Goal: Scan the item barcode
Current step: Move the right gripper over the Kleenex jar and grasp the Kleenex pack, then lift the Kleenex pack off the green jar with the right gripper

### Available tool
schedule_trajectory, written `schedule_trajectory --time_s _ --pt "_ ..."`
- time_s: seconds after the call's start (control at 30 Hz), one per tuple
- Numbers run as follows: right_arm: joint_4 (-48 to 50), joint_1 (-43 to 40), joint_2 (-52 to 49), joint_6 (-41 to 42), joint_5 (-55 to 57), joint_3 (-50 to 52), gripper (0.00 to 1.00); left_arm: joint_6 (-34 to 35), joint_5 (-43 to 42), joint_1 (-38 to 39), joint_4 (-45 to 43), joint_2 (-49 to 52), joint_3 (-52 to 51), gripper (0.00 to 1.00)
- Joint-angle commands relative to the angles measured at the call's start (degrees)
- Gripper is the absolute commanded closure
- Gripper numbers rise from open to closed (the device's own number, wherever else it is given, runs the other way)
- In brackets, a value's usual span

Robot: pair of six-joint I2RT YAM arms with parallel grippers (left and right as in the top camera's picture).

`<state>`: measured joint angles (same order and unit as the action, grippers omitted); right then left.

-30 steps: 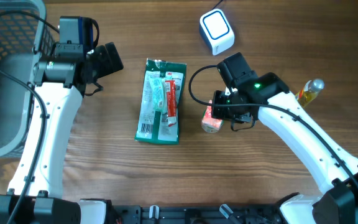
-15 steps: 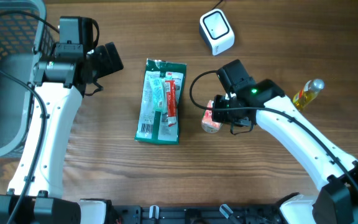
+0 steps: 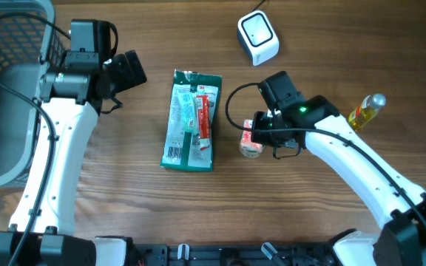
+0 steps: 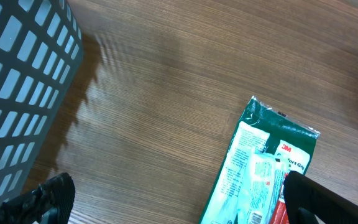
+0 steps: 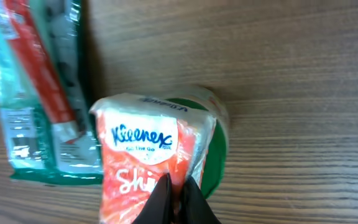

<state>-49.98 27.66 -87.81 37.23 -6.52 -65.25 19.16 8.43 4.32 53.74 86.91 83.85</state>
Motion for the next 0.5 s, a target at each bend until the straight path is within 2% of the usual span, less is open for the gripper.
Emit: schedule_trajectory --time_s 0.0,0.2,0.47 --pt "1.2 -1.6 5.8 -2.2 -5.9 -2.0 0.96 -0.7 -0.5 -0.3 -0.1 0.2 0.5 0.00" --pt "4.9 -6.7 10.6 -9.9 -26.1 -2.0 0.96 -0.7 -0.5 -0.3 -0.1 0.2 0.5 0.00" --pt "13.2 -16.0 11.9 -18.9 -68.8 -2.0 0.96 -0.7 -0.5 -0.3 -0.1 0.2 0.5 0.00"
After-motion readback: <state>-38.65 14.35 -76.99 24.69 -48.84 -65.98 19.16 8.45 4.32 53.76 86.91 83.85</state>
